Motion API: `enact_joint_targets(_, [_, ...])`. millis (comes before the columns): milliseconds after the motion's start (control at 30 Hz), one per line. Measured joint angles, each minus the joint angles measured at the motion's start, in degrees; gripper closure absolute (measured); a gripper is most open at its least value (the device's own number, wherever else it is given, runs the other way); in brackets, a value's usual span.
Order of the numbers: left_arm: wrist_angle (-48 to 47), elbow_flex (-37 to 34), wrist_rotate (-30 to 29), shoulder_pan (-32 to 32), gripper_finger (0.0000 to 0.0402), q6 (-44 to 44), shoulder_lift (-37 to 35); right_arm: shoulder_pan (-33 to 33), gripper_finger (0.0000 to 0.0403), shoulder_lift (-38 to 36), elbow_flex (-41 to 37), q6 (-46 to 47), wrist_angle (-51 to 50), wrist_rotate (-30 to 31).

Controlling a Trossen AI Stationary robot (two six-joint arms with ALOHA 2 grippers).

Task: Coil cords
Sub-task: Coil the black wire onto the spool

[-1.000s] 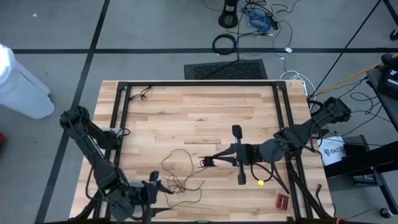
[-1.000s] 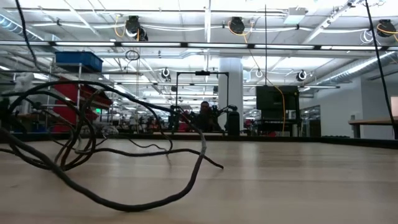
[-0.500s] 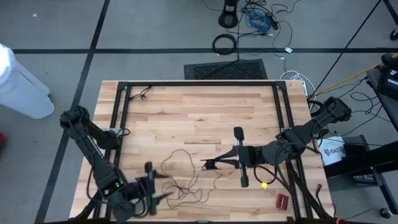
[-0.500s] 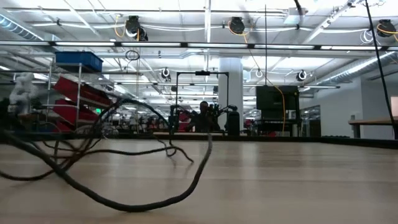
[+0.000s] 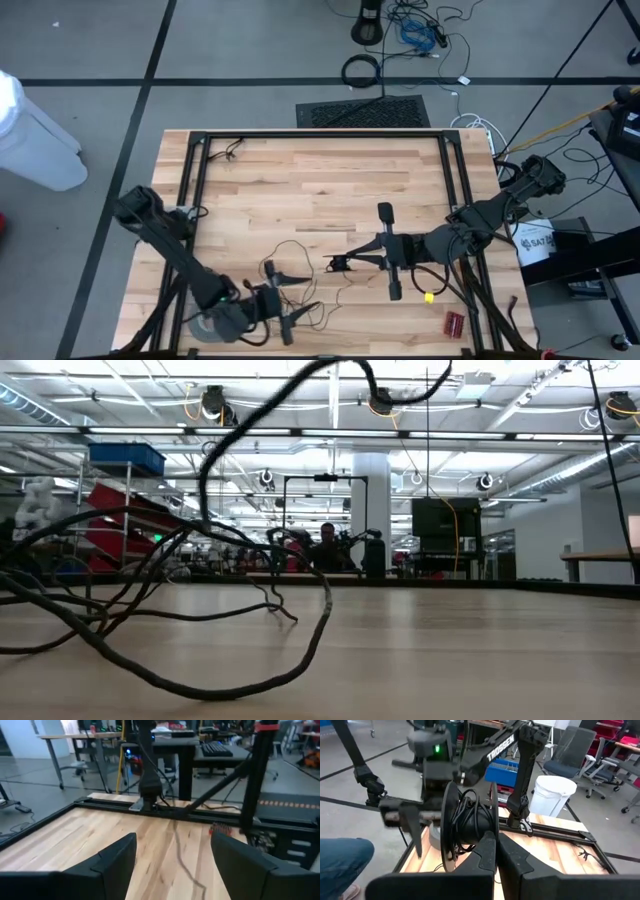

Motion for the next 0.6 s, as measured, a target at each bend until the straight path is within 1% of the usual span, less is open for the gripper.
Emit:
enact_joint_targets(67, [4.78, -0.02, 0.25, 0.98, 0.0139, 1.28, 2.36, 0.00, 0.0403, -0.02, 0.00, -0.19, 0.02, 0.00])
enact_joint_targets(100, [6.96, -0.02, 1.34, 1.50, 0.0139, 2.11, 3.30, 0.00, 0.0403, -0.02, 0.00, -0.42, 0.02, 0.00])
enact_joint_targets(200, [11.40, -0.02, 6.78, 3.27, 0.0139, 3.05, 6.23, -0.01, 0.0403, -0.02, 0.00, -1.21, 0.09, -0.02])
enact_joint_targets(233, [12.12, -0.02, 7.62, 3.76, 0.0139, 3.08, 7.07, 0.00, 0.0403, -0.07, 0.00, -1.40, 0.10, -0.01])
enact_joint_targets(400, [13.69, -0.02, 7.85, 5.78, 0.0139, 3.01, 9.77, -0.02, 0.0403, -0.13, 0.00, -1.45, 0.09, -0.04])
enact_joint_targets(600, [14.72, -0.02, 11.10, 7.24, 0.0139, 3.10, 12.04, -0.01, 0.0403, -0.16, 0.00, -1.45, 0.07, -0.04])
